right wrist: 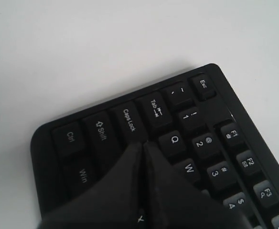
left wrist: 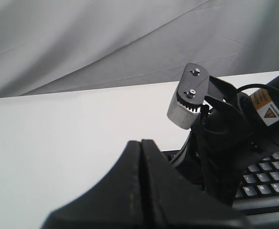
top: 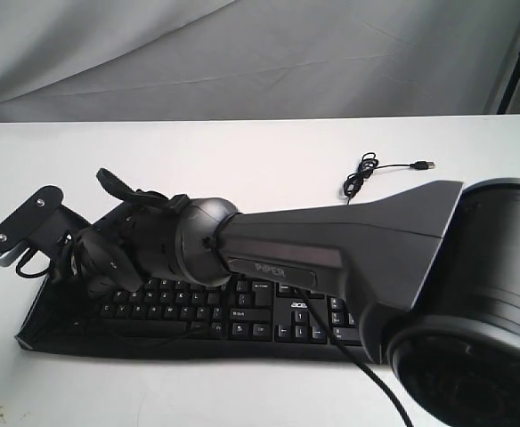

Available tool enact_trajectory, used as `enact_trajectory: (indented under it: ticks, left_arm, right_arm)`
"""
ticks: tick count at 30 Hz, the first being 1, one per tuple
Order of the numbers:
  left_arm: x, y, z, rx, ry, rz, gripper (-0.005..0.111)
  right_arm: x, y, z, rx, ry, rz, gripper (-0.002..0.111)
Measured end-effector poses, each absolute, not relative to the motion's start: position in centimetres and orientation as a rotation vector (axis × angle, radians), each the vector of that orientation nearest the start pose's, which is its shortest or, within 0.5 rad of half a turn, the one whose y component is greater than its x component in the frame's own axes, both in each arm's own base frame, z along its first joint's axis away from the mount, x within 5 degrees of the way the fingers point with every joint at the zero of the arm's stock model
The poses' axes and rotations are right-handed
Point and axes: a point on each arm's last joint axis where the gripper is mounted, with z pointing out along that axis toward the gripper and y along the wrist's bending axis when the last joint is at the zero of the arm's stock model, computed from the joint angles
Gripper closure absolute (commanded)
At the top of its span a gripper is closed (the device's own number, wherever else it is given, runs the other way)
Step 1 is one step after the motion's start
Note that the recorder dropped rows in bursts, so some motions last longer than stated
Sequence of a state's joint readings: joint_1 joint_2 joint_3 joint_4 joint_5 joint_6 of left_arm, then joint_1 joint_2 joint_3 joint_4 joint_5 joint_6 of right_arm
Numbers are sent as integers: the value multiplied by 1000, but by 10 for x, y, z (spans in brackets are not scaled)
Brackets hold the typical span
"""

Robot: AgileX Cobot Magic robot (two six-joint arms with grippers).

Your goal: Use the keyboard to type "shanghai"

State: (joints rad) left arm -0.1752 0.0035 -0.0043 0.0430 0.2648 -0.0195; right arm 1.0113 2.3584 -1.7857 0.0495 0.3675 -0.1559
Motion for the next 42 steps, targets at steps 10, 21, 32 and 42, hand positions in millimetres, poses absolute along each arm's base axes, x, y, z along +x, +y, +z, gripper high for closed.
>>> enact_trajectory:
  ticks: [10,21,32,42]
  left_arm:
    - [54,-9,190,164,1741,-102,107]
    - [54,-9,190,164,1741,-102,107]
    - [54,-9,190,164,1741,-102,107]
    - [54,-9,190,164,1741,-102,107]
  right_arm:
    - [274,441,129,-1320,2087,424,108]
    - [274,441,129,-1319,2088,425,108]
    - [277,442,130,-1291,2069,442,108]
    - [279,444,122,-1259,2066,463,108]
